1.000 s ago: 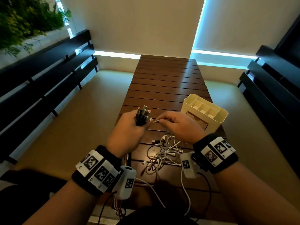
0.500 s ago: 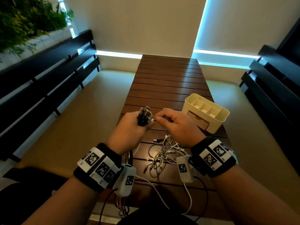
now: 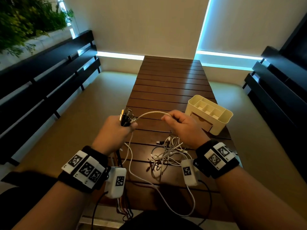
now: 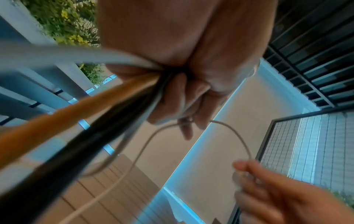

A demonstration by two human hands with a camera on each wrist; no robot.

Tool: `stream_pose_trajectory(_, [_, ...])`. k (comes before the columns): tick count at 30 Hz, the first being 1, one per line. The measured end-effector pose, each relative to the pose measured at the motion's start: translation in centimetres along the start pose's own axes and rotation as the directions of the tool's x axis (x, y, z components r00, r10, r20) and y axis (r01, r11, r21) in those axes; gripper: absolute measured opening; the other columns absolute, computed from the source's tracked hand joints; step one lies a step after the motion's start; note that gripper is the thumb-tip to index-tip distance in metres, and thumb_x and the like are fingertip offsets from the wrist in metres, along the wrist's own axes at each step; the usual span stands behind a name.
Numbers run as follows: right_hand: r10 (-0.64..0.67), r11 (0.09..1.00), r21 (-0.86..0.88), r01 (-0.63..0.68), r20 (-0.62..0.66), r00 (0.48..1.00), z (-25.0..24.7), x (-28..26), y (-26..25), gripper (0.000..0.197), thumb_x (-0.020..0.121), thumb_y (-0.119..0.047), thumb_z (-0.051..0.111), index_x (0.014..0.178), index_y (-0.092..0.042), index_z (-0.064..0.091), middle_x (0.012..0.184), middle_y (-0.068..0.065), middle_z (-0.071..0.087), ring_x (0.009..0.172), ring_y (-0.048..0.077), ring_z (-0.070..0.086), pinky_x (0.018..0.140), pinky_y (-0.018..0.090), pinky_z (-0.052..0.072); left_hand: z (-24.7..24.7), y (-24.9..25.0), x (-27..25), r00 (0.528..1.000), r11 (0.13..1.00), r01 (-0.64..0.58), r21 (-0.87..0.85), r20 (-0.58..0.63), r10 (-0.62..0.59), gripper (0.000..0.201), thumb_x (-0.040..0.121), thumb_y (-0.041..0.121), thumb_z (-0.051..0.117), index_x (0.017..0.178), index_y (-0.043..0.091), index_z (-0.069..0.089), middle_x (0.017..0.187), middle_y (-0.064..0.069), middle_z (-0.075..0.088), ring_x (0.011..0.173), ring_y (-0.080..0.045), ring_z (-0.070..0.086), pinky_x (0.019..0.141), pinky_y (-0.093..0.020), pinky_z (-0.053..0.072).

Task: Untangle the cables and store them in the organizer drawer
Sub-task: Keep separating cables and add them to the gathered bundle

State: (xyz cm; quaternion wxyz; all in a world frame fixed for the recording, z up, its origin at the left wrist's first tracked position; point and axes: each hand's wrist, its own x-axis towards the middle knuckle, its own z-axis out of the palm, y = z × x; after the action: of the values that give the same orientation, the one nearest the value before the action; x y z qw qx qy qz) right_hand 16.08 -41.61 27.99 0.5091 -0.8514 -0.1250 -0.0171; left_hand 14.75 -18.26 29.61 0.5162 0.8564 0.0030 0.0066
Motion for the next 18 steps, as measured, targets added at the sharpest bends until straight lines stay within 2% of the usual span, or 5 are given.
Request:
stream_pose_trajectory(5, [-0.046,0.954,-0.295,0.045,0.002,0.999,-0.6,1.3,-1.5,0.016,0.100,-0.031,0.054,0.104,-0.025,0.069,0.086,-0.006,0.061,0.073,0.002,0.053,0.065,0.015,0.041,0.0,0.2,-0.2,0.979,0.993,-0.080,-0.086,-0.194,0.062,0.021,0.095,0.022,0.064,0.093,0.002,0.071,0.087,-0.030,0.066,0.069,-0.021,0.052,0.060,-0.030,0.043])
stream_pose_trajectory(8, [-0.106,0.924,-0.364,0.119,0.056,0.993,-0.3,1.6,-2.3,0.018,0.098,-0.029,0.056,0.107,-0.022,0.071,0.090,-0.007,0.059,0.081,0.005,0.053,0.070,0.021,0.040,0.3,1.3,-0.5,0.974,0.982,-0.172,-0.083,-0.160,0.157,0.013,0.094,0.021,0.065,0.098,0.010,0.071,0.083,-0.023,0.066,0.062,-0.014,0.050,0.062,-0.032,0.043])
stream_pose_trajectory(12, [-0.261,0.923,-0.261,0.282,0.111,0.959,0.5,1.2,-4.8,0.015,0.097,-0.020,0.058,0.105,-0.019,0.071,0.086,-0.011,0.055,0.076,0.004,0.050,0.067,0.013,0.040,1.1,1.8,-0.5,0.960,0.958,-0.282,-0.045,-0.011,0.281,0.016,0.094,0.018,0.065,0.095,0.003,0.071,0.068,-0.006,0.061,0.051,0.000,0.043,0.051,-0.012,0.035])
stream_pose_trajectory(15, [-0.288,0.932,-0.214,0.294,0.058,0.956,0.1,1.1,-5.2,0.014,0.097,-0.019,0.059,0.104,-0.020,0.071,0.081,-0.016,0.052,0.072,0.002,0.050,0.065,0.010,0.039,1.0,1.6,-0.2,0.963,0.963,-0.266,-0.046,0.024,0.267,0.023,0.094,0.018,0.065,0.073,0.012,0.062,0.049,0.011,0.049,0.045,0.000,0.039,0.047,-0.013,0.032])
stream_pose_trajectory(18, [-0.234,0.947,-0.219,0.236,0.037,0.972,-0.4,0.8,-4.5,0.013,0.099,-0.023,0.056,0.104,-0.023,0.068,0.080,-0.014,0.057,0.069,0.004,0.051,0.062,0.010,0.039,0.4,1.1,0.2,0.976,0.972,-0.215,-0.093,0.007,0.216,0.017,0.095,0.019,0.065,0.082,0.008,0.065,0.048,0.016,0.052,0.044,-0.001,0.045,0.051,-0.016,0.036])
